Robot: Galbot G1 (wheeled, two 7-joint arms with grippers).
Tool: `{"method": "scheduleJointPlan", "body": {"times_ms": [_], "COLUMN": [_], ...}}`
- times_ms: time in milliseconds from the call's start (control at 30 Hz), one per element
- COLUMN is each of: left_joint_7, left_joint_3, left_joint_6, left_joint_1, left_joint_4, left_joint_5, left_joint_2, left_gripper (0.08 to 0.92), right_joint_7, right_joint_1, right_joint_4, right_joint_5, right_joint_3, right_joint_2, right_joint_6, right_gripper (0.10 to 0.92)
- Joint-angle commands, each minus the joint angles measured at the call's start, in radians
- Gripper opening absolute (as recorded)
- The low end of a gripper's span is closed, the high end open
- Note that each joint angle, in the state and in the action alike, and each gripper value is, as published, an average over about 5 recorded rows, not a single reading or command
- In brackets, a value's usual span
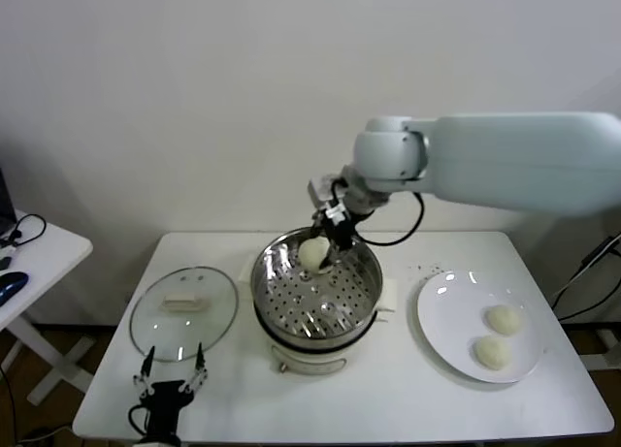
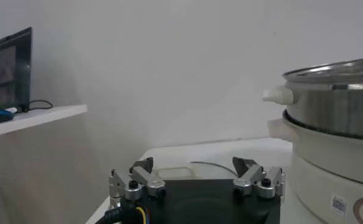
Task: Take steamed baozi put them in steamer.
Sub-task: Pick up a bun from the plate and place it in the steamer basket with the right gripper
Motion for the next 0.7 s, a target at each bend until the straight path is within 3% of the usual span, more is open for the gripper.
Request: {"method": "scheduleJointPlan", "body": {"times_ms": [33, 400, 700], "left_joint_7": [0.001, -0.001, -0.003], "left_joint_3": [0.001, 0.000, -0.005], "left_joint_6": [0.001, -0.005, -0.012], "left_joint_1": [-0.001, -0.001, -0.001], "left_joint_4": [0.006, 0.009, 0.012], "left_joint_5": [0.001, 0.002, -0.002], "left_joint_2": [0.001, 0.001, 0.000], "left_gripper": [0.823, 0.823, 0.823], "right_joint_7": [0.071, 0.108, 0.116], "right_joint_1": [-0.244, -0.366, -0.402], "right_joint_4": [-0.092, -0.266, -0.302], "right_joint_5": [-0.110, -0.203, -0.209], "right_joint_3": [0.046, 0.086, 0.107], "right_joint_2": [0.113, 0.197, 0.226], "right_joint_6": [-0.048, -0.048, -0.046], "right_gripper": [0.594, 0.598, 0.604]}}
